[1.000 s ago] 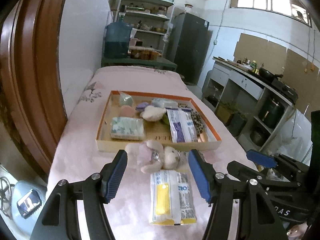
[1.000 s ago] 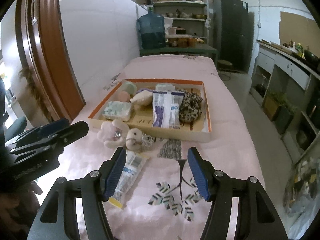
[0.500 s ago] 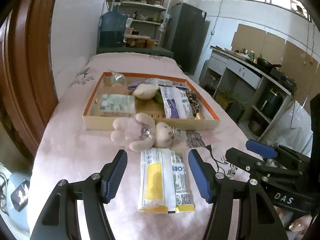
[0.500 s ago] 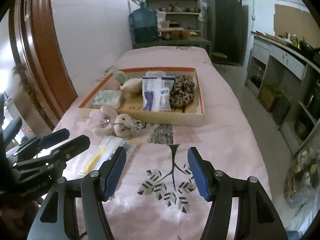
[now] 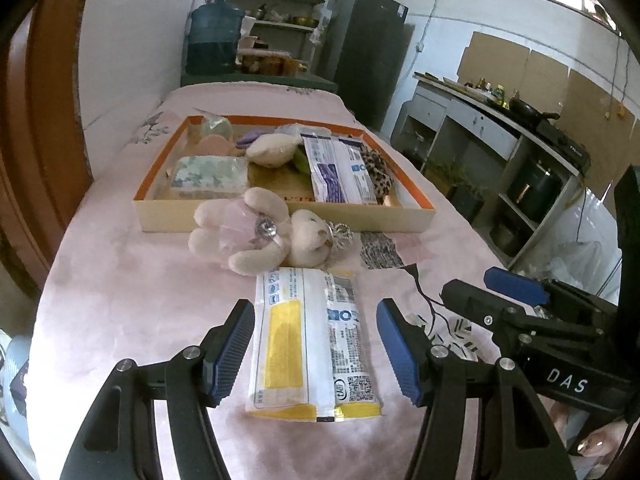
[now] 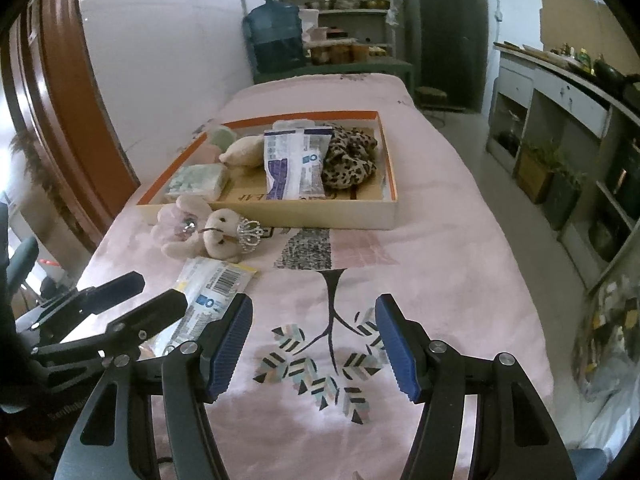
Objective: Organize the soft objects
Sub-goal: 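Close the left tool on the yellow-white snack bag, then grasp the white tiara bunny with right tool while left tool holds the snack bag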
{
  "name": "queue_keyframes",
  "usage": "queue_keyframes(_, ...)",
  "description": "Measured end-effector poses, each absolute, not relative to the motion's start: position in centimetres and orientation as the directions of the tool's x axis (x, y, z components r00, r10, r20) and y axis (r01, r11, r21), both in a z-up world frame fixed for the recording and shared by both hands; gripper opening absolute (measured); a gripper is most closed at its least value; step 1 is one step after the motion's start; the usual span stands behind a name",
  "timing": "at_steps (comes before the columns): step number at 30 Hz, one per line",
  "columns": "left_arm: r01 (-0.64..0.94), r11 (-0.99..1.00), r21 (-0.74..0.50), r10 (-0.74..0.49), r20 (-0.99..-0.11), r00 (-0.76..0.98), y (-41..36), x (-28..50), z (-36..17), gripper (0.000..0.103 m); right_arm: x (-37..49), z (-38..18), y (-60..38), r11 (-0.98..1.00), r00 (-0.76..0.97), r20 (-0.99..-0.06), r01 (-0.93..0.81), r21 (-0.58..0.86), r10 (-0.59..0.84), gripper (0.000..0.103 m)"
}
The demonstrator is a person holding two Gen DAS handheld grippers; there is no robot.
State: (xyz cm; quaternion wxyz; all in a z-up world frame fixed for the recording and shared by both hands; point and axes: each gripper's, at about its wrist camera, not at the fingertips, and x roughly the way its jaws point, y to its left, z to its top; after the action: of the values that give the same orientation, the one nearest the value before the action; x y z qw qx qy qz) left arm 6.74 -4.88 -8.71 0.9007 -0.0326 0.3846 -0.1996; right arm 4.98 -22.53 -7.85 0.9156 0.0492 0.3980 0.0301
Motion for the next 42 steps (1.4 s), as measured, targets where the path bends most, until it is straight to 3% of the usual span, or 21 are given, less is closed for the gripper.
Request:
queue_keyframes(19,0.337,0.924,-0.178,-0.352,-0.737,0.577,-6.3,8.0,-11.4,0.064,5.6,-9.2,-23.9,0.988,0.667,-0.738,0.019,0.152,0.101,0.066)
queue_keyframes(24,0.329,0.932,-0.149,-0.32,-0.767,0.557,-6.8,8.8,-12.0,0.071,5.8,-9.6,-23.8,0.987,0.661,-0.742,0.017,0.161,0.11,0.066)
queue_keyframes(26,0.346,0.933,-0.104,-0.292,-0.781,0.552,-7.6,8.7,-12.2,0.078,5.8,-9.7,-23.8,0.986,0.661,-0.742,0.016,0.167,0.115,0.066)
queue_keyframes(29,0.369,0.929,-0.009,-0.228,-0.799,0.556,-9.2,8.4,-12.5,0.08,5.9,-9.8,-23.8,0.985,0.66,-0.741,0.015,0.173,0.12,0.066)
queue_keyframes(32,0.363,0.931,-0.048,-0.255,-0.797,0.548,-8.7,8.7,-12.5,0.08,5.9,-9.9,-23.9,0.984,0.661,-0.74,0.016,0.177,0.122,0.066)
queue_keyframes(33,0.363,0.93,-0.061,-0.266,-0.794,0.547,-8.5,8.7,-12.4,0.08,5.9,-9.9,-23.9,0.984,0.662,-0.74,0.017,0.178,0.122,0.066)
queue_keyframes(35,0.353,0.933,-0.073,-0.27,-0.788,0.552,-8.1,8.6,-12.3,0.061,6.0,-10.1,-24.0,0.983,0.659,-0.742,0.02,0.182,0.124,0.066)
queue_keyframes(38,0.334,0.937,-0.106,-0.287,-0.778,0.559,-7.2,8.8,-12.1,0.054,6.2,-10.2,-23.9,0.982,0.654,-0.744,0.015,0.19,0.134,0.066)
queue_keyframes(42,0.33,0.928,-0.174,-0.339,-0.761,0.553,-6.2,8.8,-11.9,0.052,6.8,-9.9,-23.4,0.981,0.652,-0.74,-0.032,0.194,0.167,0.066)
